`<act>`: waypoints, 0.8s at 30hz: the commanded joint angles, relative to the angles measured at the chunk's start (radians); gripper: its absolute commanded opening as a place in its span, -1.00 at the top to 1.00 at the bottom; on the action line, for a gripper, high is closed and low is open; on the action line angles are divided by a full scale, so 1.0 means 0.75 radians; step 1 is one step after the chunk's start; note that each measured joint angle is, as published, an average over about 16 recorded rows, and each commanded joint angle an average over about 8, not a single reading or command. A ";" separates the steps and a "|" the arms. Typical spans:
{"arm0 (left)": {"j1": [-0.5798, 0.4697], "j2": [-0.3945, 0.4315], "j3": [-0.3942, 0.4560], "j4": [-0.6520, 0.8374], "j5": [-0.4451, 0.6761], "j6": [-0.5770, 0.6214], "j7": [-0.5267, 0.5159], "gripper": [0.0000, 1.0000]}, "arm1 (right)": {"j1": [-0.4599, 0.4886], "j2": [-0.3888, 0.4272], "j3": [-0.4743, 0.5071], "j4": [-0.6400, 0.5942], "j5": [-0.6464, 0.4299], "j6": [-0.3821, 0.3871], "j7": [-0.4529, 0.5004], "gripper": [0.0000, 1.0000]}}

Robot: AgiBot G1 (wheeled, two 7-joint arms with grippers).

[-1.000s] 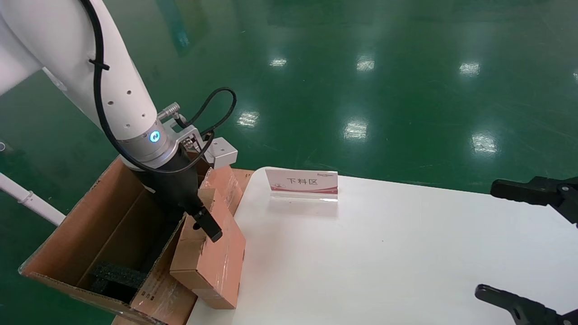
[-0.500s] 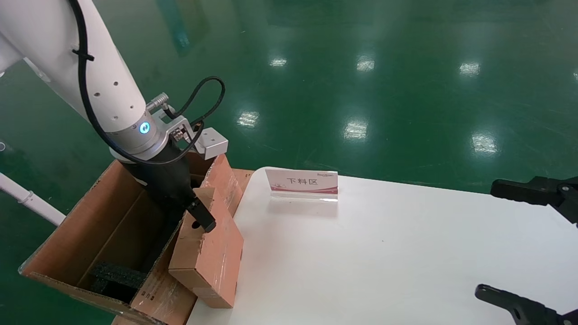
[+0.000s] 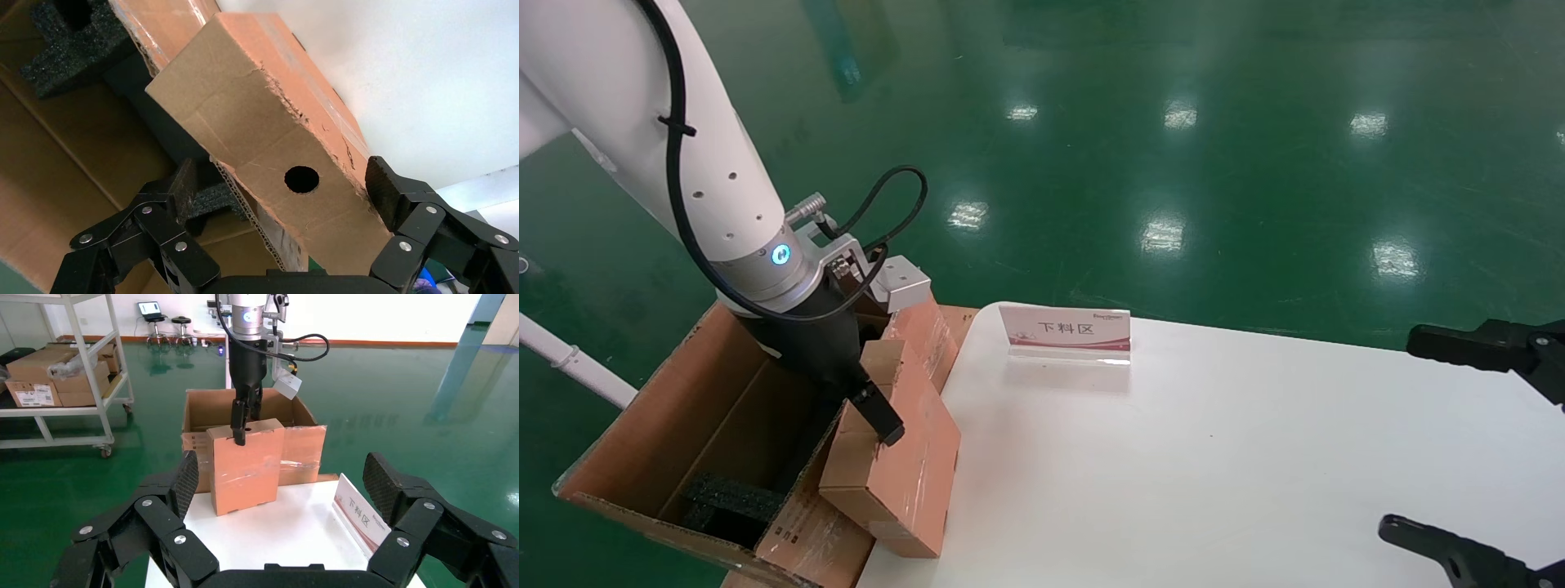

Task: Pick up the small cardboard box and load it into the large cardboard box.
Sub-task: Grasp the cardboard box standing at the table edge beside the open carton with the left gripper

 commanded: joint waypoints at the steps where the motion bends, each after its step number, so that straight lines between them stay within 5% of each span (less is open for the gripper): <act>1: 0.002 0.001 0.008 0.002 -0.002 -0.001 -0.001 -1.00 | 0.000 0.000 0.000 0.000 0.000 0.000 0.000 -1.00; 24: 0.053 0.029 0.049 0.041 -0.018 -0.026 0.030 -1.00 | 0.000 0.001 -0.002 0.000 0.001 0.001 -0.001 -1.00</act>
